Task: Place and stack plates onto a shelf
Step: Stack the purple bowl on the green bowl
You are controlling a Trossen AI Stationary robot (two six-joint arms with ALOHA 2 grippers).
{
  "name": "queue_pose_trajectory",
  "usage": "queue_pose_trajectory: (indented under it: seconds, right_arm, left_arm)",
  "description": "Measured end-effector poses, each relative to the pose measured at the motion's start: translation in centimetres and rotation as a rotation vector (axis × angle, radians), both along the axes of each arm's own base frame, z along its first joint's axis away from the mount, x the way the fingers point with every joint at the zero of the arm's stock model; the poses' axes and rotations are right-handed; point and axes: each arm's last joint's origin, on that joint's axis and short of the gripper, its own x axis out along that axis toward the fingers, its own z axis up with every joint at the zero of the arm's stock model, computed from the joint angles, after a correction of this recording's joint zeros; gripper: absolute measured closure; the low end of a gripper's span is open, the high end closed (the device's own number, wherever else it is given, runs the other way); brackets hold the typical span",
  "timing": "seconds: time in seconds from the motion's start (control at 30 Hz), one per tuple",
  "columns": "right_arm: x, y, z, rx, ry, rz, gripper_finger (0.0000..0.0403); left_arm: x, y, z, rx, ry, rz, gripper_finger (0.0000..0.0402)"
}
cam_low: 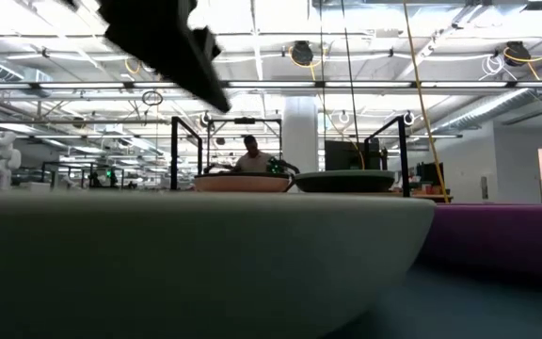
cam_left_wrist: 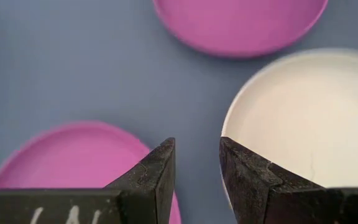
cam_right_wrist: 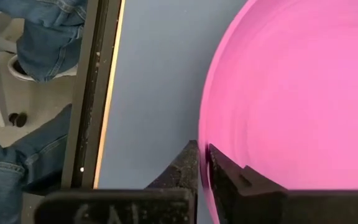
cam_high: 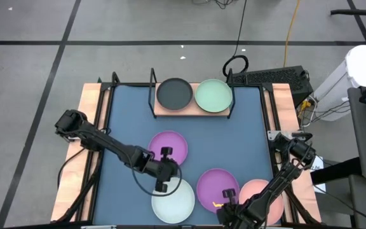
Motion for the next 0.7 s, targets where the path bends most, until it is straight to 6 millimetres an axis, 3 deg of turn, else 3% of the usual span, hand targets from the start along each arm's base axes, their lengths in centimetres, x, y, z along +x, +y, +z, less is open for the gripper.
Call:
queue_pose_trajectory:
  seconds: [0.23,0.7]
  right_arm:
    - [0.0,-0.1,0.4,0.006,-0.009,0.001,0.0399]
    - [0.0,-2.1,4.5,-0.022,-0.12,-0.019,0.0402]
  left_arm:
    - [-0.9,0.1,-1.4,0.028,0.033,0.054,0.027]
    - [-1.4,-0.8,-1.5,0.025,0.03,0.048,0.027]
